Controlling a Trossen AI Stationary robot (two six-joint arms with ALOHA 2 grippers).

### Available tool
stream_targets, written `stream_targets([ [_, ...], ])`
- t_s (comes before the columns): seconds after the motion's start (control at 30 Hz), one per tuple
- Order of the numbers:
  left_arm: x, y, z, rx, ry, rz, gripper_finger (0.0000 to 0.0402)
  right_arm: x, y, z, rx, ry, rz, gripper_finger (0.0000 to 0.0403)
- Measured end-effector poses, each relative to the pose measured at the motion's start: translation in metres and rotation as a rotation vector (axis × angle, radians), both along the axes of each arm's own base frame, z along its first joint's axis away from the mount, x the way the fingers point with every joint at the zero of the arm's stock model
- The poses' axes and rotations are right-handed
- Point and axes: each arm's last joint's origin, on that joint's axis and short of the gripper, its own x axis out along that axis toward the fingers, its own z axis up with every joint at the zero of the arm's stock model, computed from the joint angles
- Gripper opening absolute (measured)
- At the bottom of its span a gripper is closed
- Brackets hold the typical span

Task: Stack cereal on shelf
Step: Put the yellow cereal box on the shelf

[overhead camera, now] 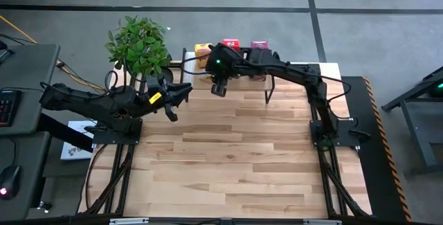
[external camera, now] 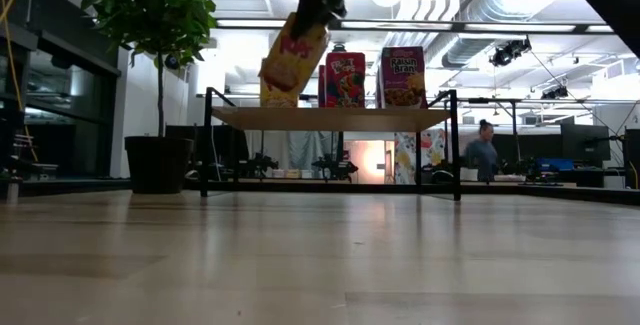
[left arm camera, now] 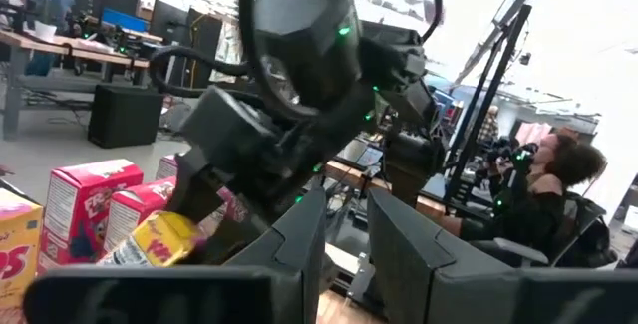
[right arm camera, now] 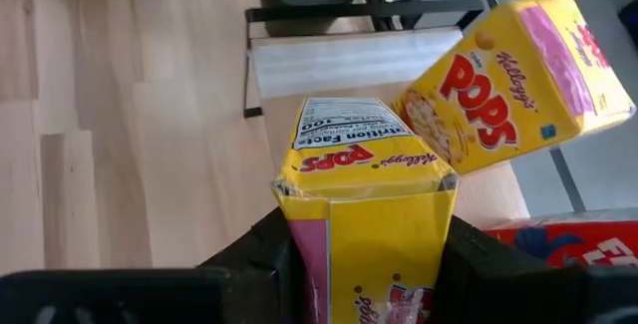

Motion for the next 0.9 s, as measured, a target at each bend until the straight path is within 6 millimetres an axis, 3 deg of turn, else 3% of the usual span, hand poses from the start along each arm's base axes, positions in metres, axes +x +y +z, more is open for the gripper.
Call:
stream_targets([
  [0.53, 0.000, 0.000, 0.000, 0.070, 0.030, 0.014, 0.0070, -0.003, -0.021, -0.002, 0.091, -0.039, -0.050, 0.0128],
  [0.9, 0.000, 0.000, 0.000, 0.022, 0.010, 0.008, 0.0070, -0.003, -0.026, -0.001, 0.090, -0.053, -0.025, 0.0191],
])
